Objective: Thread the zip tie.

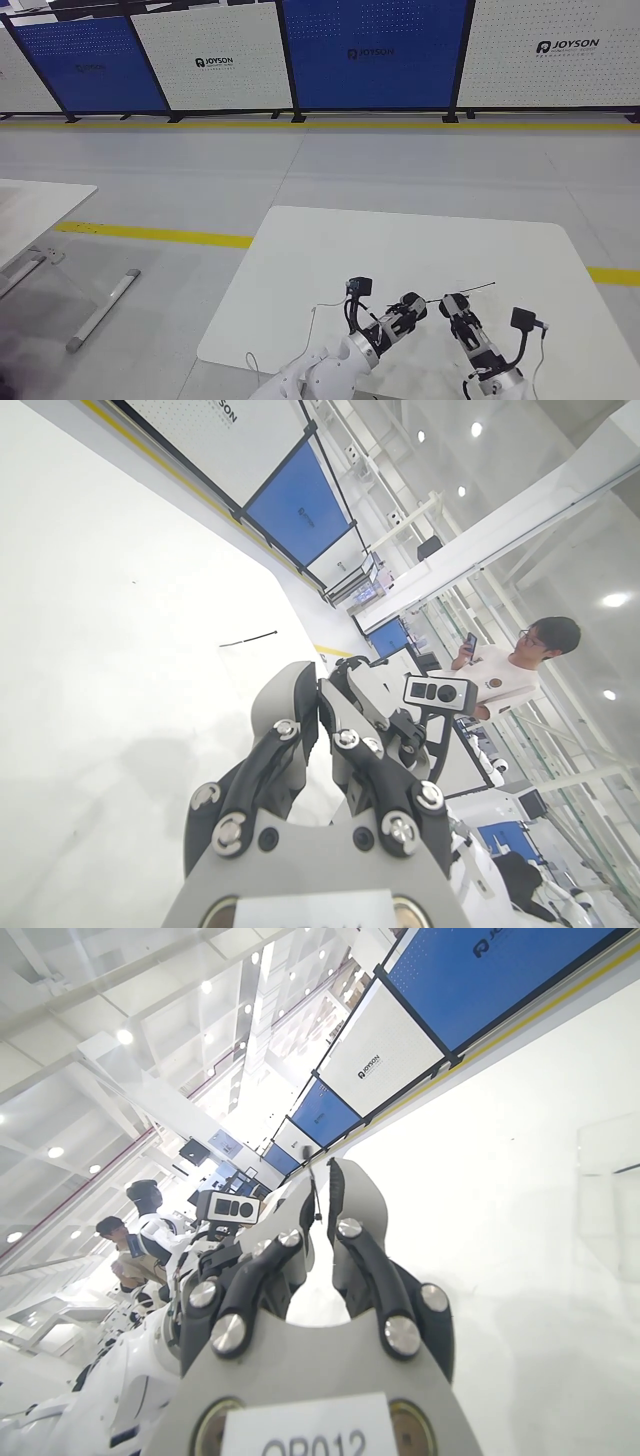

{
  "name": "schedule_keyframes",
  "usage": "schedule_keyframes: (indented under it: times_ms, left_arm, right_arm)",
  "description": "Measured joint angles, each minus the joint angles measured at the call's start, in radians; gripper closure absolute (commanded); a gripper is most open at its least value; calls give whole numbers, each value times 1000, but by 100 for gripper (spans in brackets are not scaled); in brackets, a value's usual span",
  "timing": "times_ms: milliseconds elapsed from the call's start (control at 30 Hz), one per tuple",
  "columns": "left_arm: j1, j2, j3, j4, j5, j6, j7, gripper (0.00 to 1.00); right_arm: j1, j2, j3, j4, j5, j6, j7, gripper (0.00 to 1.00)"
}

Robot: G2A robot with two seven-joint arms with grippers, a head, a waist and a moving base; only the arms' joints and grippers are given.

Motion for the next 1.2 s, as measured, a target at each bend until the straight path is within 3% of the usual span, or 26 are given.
schedule_keyframes:
  times_ms: [333,467,600,733,900,1200]
  left_arm:
    - [2,-1,-4,2,2,-11,-1,100]
    - [7,1,-1,-6,27,-27,0,100]
    - [13,1,-5,-10,32,-12,6,100]
    - [10,0,-6,-8,28,10,1,70]
    - [6,-3,1,-8,38,30,-2,72]
    - [4,-6,5,-7,43,40,-1,100]
  right_arm:
    - [3,5,-10,3,-10,0,-17,100]
    - [13,9,-15,6,27,0,43,100]
    - [19,12,-7,6,57,0,66,100]
    - [19,14,-6,5,62,0,66,100]
    - [20,17,-6,5,65,0,63,100]
    - [20,21,-12,4,50,0,51,100]
